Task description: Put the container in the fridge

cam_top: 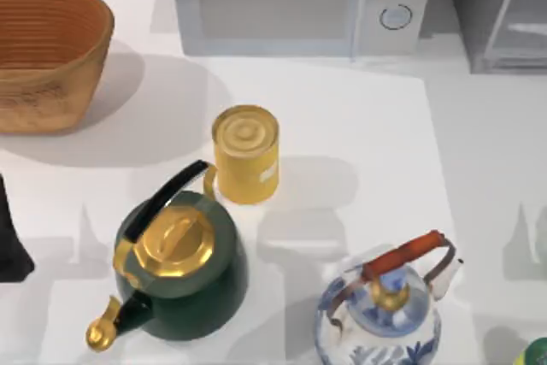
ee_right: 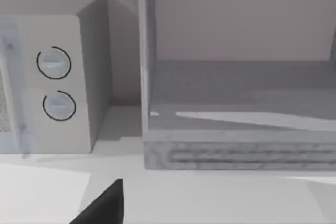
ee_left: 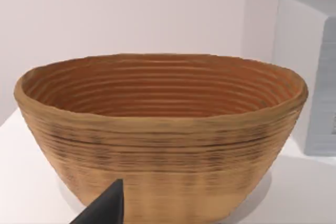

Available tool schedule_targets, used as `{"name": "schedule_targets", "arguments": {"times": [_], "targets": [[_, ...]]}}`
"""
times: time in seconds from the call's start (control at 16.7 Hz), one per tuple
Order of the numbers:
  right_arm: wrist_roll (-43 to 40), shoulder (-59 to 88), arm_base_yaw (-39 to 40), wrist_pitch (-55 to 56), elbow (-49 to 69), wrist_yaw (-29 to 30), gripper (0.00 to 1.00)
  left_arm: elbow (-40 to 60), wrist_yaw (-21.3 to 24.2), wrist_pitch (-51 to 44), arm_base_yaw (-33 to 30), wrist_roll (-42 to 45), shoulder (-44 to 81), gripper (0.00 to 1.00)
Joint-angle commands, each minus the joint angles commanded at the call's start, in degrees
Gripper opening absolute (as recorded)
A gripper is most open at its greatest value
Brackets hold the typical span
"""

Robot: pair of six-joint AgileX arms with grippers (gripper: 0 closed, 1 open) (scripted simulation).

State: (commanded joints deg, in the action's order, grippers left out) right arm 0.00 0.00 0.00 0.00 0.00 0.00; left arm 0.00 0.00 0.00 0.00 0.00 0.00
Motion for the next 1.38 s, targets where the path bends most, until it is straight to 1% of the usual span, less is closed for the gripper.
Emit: {"name": "schedule_targets", "arguments": {"times": [0.18,0.3,0.42,0.54,0.72,1.14,1.26,1.38], "targets": [[-0.5,0.5,-0.5,-0.4,0.4,-0.3,1.00,0.0,0.0,0.0,0.0,0.0,0.0,1.00],[-3.1,2.8,-3.1,-2.3,2.5,-2.3,1.00,0.0,0.0,0.0,0.0,0.0,0.0,1.00],[-7.8,7.2,-7.3,-5.6,5.7,-6.0,1.00,0.0,0.0,0.0,0.0,0.0,0.0,1.00],[-14.7,13.3,-12.3,-9.5,9.4,-11.2,1.00,0.0,0.0,0.0,0.0,0.0,0.0,1.00],[-29.3,25.7,-20.5,-15.8,15.1,-21.8,1.00,0.0,0.0,0.0,0.0,0.0,0.0,1.00],[-72.2,63.9,-38.7,-27.7,24.0,-51.2,1.00,0.0,0.0,0.0,0.0,0.0,0.0,1.00],[-81.6,73.3,-42.4,-29.3,25.2,-58.6,1.00,0.0,0.0,0.0,0.0,0.0,0.0,1.00],[-88.5,80.8,-44.9,-30.3,25.9,-64.7,1.00,0.0,0.0,0.0,0.0,0.0,0.0,1.00]]}}
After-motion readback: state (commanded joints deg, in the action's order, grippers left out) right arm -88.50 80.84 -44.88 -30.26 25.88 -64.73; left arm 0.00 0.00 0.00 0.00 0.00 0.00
